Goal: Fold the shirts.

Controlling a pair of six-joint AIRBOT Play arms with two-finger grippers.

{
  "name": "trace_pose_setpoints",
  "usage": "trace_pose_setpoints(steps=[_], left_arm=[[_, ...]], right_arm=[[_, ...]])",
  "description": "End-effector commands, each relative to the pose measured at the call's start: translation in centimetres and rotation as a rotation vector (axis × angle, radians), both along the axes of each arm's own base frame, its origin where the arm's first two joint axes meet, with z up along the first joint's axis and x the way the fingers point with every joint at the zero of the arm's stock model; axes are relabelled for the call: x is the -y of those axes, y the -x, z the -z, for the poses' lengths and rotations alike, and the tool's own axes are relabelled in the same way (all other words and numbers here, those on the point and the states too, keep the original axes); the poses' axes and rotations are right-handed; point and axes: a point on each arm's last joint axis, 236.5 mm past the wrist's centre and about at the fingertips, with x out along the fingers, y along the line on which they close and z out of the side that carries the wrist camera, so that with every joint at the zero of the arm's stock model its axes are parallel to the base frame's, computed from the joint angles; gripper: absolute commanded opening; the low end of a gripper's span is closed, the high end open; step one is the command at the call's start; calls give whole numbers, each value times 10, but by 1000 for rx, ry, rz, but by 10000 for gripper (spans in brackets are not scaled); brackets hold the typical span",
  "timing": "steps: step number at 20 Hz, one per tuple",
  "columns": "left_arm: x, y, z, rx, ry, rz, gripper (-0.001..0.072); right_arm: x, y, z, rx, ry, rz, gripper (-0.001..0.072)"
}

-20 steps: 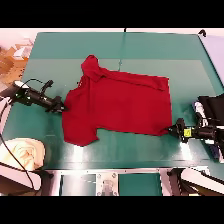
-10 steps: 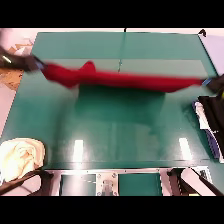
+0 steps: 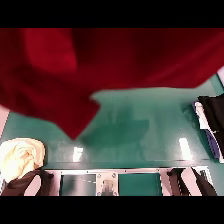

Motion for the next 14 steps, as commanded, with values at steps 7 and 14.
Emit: trace_pose_setpoints(steps=[7,14], left_arm=[[-21,-158,214,-660,171,91,24],[13,-299,466,-1035,242,105,24]], right_arm=[[30,-97,208,-385,-258,-110,20],[48,-200,463,-815,-441,-58,20]])
